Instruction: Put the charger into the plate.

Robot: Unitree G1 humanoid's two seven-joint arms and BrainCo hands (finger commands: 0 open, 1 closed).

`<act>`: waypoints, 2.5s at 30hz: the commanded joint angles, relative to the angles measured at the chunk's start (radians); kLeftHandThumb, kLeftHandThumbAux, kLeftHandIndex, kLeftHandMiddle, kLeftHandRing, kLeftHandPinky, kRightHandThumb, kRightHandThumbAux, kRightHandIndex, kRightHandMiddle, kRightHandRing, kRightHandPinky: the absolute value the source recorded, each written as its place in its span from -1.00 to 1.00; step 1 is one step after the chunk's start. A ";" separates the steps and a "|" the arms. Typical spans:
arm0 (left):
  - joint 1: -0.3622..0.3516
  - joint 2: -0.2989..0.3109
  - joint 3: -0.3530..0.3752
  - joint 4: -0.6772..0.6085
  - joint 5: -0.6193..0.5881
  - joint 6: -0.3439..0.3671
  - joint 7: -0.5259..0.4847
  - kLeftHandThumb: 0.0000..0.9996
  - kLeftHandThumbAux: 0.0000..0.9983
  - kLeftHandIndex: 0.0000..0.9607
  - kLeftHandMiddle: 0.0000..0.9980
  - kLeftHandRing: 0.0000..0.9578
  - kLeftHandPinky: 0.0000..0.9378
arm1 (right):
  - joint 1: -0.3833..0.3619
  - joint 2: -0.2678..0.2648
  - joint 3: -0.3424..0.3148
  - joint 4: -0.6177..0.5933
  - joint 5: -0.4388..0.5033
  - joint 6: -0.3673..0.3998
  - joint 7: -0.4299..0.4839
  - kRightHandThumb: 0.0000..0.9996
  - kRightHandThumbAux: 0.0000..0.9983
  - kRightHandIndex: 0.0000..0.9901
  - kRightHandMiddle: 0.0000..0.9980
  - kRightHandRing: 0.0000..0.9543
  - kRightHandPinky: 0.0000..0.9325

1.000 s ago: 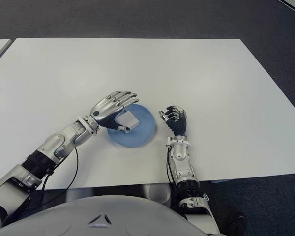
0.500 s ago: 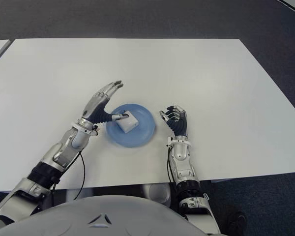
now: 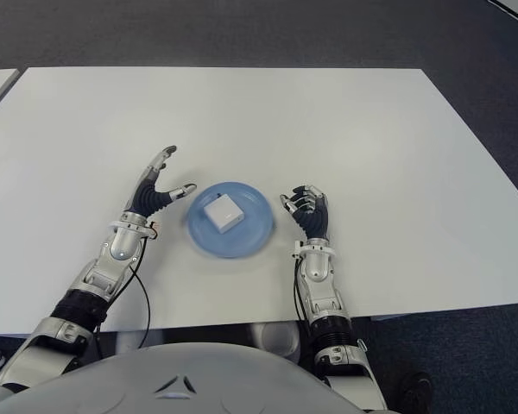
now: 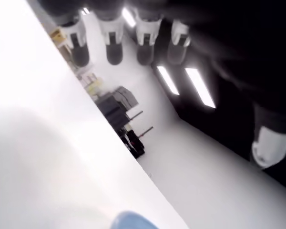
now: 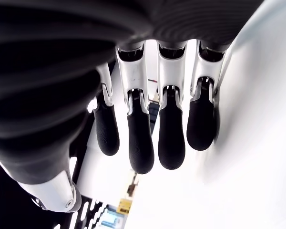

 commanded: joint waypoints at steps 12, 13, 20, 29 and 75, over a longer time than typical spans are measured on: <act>-0.017 -0.076 0.157 0.180 -0.092 0.045 0.075 -1.00 0.82 -0.20 -0.21 -0.18 -0.10 | 0.004 0.000 0.000 0.016 0.007 0.014 0.015 0.41 0.47 -0.14 0.13 0.22 0.27; -0.023 -0.077 0.164 0.205 -0.097 0.033 0.080 -1.00 0.84 -0.16 -0.18 -0.15 -0.06 | 0.004 -0.001 0.000 0.016 0.006 0.014 0.014 0.41 0.47 -0.14 0.13 0.22 0.27; -0.045 -0.076 0.182 0.289 -0.104 -0.026 0.080 0.17 0.52 -0.07 0.23 0.29 0.29 | 0.006 -0.001 -0.002 0.008 0.000 0.021 0.009 0.41 0.47 -0.14 0.13 0.23 0.27; -0.032 -0.079 0.181 0.303 -0.118 -0.071 0.028 0.40 0.44 -0.09 0.44 0.48 0.47 | 0.011 -0.002 -0.003 -0.003 0.001 0.031 0.012 0.41 0.47 -0.14 0.14 0.23 0.26; 0.010 -0.097 0.186 0.253 -0.182 -0.032 -0.077 0.41 0.44 -0.09 0.52 0.56 0.58 | 0.015 -0.005 -0.003 -0.007 0.002 0.028 0.032 0.41 0.47 -0.14 0.12 0.22 0.27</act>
